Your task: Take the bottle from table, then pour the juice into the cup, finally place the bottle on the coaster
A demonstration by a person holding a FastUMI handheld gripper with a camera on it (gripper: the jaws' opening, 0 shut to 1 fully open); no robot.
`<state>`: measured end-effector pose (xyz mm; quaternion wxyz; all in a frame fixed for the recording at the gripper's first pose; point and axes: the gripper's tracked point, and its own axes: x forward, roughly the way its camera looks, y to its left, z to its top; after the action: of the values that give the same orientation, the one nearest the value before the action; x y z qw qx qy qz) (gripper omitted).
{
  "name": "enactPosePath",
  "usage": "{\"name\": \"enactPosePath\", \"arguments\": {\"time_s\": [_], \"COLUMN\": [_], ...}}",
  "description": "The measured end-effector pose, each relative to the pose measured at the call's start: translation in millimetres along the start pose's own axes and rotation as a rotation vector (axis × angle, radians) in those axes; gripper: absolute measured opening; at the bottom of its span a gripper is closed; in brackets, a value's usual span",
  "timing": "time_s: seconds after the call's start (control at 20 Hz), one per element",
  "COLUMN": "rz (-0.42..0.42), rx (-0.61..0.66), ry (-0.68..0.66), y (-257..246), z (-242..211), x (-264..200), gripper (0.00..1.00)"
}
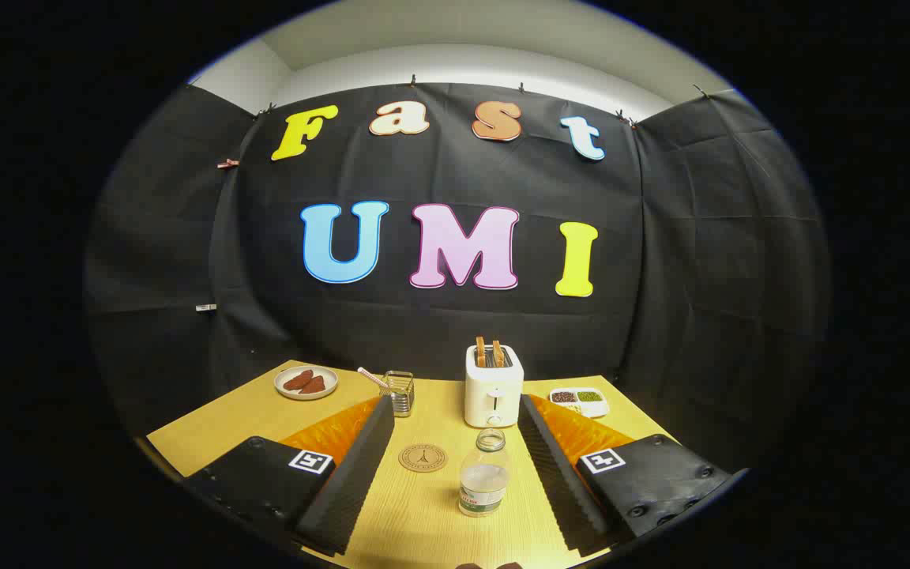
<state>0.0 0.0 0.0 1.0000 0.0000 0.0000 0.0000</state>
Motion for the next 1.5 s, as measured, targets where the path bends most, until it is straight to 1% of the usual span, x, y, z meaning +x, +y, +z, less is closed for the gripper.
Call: {"name": "enactPosePath", "arguments": {"time_s": [0.65, 1.0, 1.3, 1.5], "rz": [-0.004, -0.011, -0.014, 0.012], "rx": [0.003, 0.001, 0.003, -0.001], "ry": [0.003, 0.021, 0.075, 0.102], "y": [5.3, -0.9, -15.7, -24.7], "z": [-2.6, -7.9, -21.9, -39.6], "x": [4.0, 8.7, 21.1, 37.5], "gripper": [0.98, 0.98, 0.97, 0.98]}}
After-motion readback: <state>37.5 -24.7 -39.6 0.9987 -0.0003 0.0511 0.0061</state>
